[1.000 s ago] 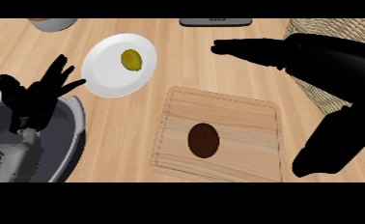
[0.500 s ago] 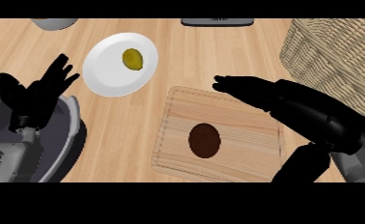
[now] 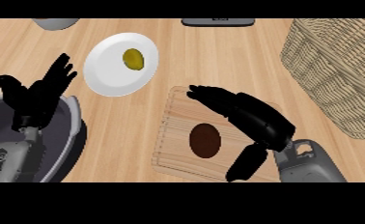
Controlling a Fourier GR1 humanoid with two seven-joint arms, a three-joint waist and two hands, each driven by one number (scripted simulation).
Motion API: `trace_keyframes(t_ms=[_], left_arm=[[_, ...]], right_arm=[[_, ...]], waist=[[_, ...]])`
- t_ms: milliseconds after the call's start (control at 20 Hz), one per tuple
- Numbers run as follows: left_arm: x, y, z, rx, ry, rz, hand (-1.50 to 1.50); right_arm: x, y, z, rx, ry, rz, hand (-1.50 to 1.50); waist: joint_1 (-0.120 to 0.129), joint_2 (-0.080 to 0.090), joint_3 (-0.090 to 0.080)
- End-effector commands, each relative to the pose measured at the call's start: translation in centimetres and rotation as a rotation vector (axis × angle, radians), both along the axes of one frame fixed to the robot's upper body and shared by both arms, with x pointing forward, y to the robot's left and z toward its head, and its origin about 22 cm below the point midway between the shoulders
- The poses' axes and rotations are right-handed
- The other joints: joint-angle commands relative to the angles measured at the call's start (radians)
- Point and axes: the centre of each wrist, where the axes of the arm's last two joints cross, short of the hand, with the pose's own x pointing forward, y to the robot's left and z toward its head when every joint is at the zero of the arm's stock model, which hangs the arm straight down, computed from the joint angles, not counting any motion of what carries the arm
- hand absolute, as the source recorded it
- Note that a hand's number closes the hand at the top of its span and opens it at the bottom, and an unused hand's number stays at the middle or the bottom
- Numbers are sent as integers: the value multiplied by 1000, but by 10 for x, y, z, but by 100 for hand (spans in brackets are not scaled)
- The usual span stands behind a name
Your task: Pick the cupcake from the cutting board and place it in the basket
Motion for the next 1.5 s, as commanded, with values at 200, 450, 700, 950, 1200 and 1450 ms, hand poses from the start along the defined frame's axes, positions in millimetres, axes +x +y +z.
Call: trace_keyframes(t_ms=[200, 450, 700, 950, 1200, 1450], left_arm=[[-7, 3, -2, -13, 31, 16, 0], [20, -7, 11, -7, 33, 42, 0], [-2, 14, -19, -10, 42, 32, 0], [11, -9, 12, -17, 46, 29, 0], [-2, 7, -8, -16, 46, 38, 0], [-15, 2, 7, -1, 53, 13, 0]], right_arm=[[10, 23, -57, -103, 19, 0, -150], [13, 34, -71, -179, 38, 4, -150], [18, 21, -69, -190, 30, 24, -150], [17, 2, -78, -165, 56, 48, -150], [16, 26, -68, -123, 77, 90, -150], [4, 9, -95, -116, 69, 109, -150]], waist=[[2, 2, -4], [-5, 2, -4], [-3, 2, -4], [-4, 1, -4], [-4, 1, -4], [-1, 0, -4]])
